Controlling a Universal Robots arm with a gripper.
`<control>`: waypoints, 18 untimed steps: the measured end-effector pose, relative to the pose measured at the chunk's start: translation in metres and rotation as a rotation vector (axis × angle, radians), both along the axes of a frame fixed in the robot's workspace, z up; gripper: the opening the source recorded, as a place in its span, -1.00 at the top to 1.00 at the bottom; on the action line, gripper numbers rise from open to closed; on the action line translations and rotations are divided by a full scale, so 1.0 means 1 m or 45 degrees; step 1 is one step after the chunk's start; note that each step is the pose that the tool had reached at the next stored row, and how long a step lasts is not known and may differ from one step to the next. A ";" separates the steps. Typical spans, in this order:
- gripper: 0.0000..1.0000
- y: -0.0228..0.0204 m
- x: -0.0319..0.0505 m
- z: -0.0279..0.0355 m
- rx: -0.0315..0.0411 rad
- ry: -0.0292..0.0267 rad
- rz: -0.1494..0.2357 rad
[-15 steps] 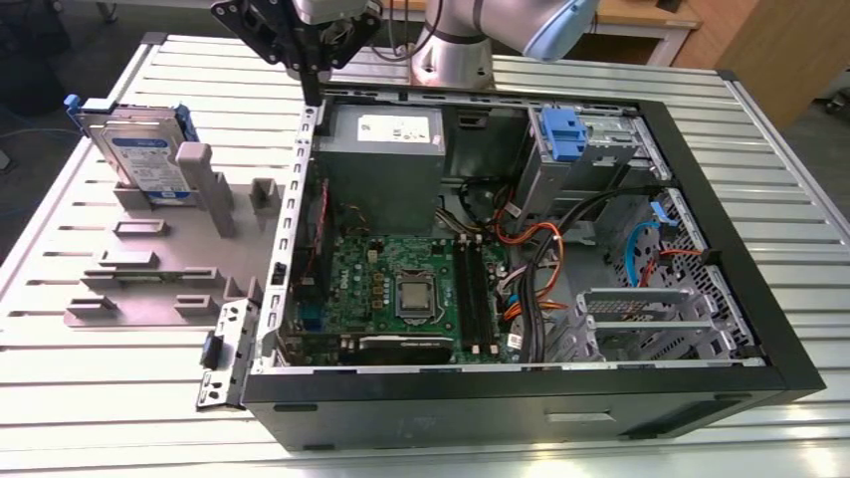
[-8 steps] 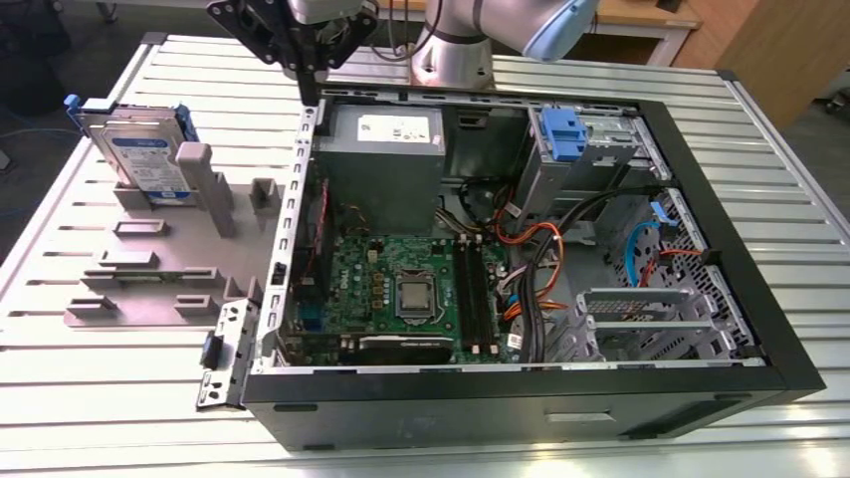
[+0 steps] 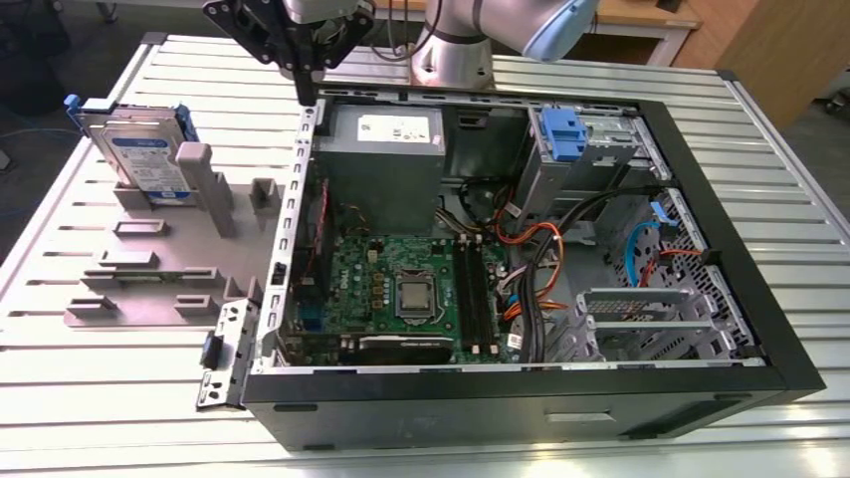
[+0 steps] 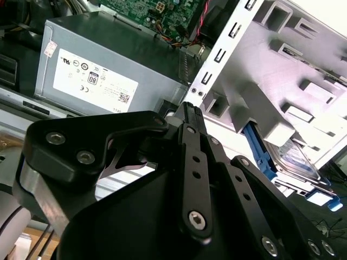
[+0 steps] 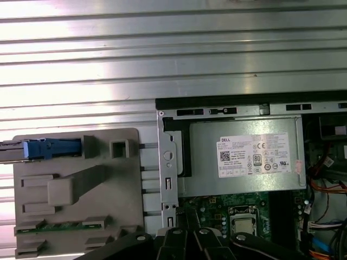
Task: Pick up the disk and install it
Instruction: 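Reach for the disk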
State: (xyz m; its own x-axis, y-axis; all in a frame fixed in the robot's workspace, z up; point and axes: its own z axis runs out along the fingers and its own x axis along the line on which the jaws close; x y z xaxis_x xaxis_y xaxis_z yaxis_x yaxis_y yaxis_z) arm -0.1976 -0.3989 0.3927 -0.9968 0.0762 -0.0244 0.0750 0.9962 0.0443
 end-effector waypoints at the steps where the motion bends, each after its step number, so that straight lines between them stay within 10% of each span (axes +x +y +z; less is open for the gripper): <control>1: 0.79 0.0000 -0.0003 0.0000 0.0001 0.0000 0.000; 18: 0.79 0.0000 -0.0039 0.0000 0.0000 -0.0001 0.000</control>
